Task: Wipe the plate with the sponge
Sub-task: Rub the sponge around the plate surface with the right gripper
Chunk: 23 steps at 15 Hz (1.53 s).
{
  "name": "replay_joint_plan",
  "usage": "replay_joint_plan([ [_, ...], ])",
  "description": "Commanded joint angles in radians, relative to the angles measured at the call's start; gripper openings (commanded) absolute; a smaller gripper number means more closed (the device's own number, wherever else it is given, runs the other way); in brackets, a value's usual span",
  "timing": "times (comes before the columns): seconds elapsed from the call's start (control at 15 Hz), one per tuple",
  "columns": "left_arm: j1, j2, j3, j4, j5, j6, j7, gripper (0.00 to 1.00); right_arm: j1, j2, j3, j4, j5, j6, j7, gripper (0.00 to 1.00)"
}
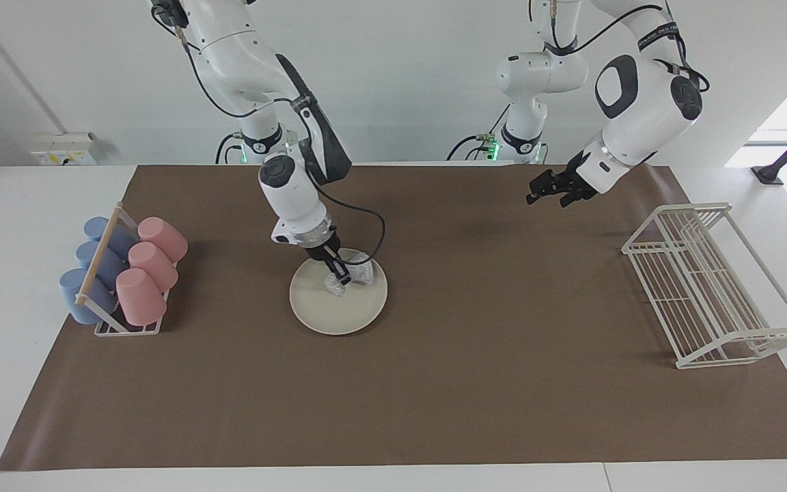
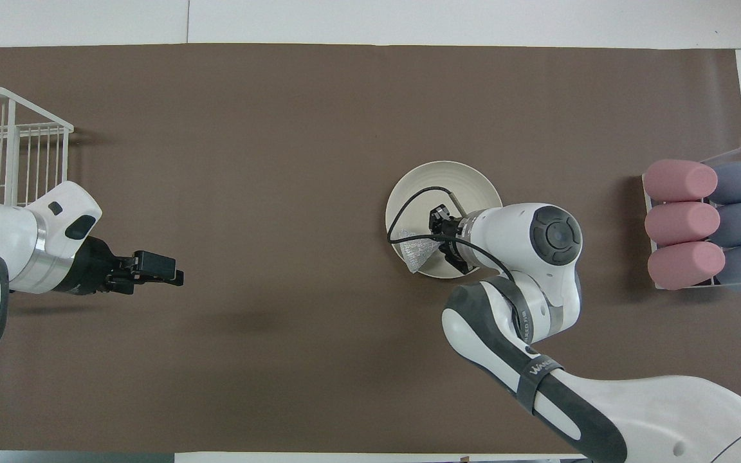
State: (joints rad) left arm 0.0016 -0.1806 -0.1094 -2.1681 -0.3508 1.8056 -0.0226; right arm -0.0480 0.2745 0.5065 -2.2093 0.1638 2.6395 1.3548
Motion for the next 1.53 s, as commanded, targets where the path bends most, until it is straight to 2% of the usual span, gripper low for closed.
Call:
replay_joint_plan([
  [0.0, -0.018, -0.002, 0.008, 0.002, 0.024, 0.024, -0.022, 1.00, 0.010, 0.042, 0.009, -0.027, -0.003, 0.031, 0.038, 0.00],
  [0.2, -0.019, -0.002, 0.008, 0.004, 0.024, 0.026, -0.022, 1.00, -0.012, 0.046, 0.004, -0.017, -0.003, 0.034, -0.011, 0.00],
  [0.47, -0.017, -0.002, 0.008, 0.004, 0.024, 0.051, -0.022, 1.00, -0.102, 0.048, 0.003, -0.017, -0.003, 0.028, -0.203, 0.00],
  [0.93, -0.023, 0.000, 0.008, 0.004, 0.024, 0.052, -0.065, 1.00, -0.164, 0.049, -0.008, 0.011, -0.012, 0.033, -0.367, 0.00],
  [1.26, -0.015, 0.000, 0.008, 0.002, 0.024, 0.055, -0.065, 1.00, -0.150, 0.058, -0.008, 0.008, -0.013, 0.033, -0.340, 0.00],
  [1.46, -0.022, 0.000, 0.008, 0.002, 0.024, 0.055, -0.069, 1.00, -0.098, 0.060, -0.006, 0.008, -0.013, 0.034, -0.216, 0.00],
])
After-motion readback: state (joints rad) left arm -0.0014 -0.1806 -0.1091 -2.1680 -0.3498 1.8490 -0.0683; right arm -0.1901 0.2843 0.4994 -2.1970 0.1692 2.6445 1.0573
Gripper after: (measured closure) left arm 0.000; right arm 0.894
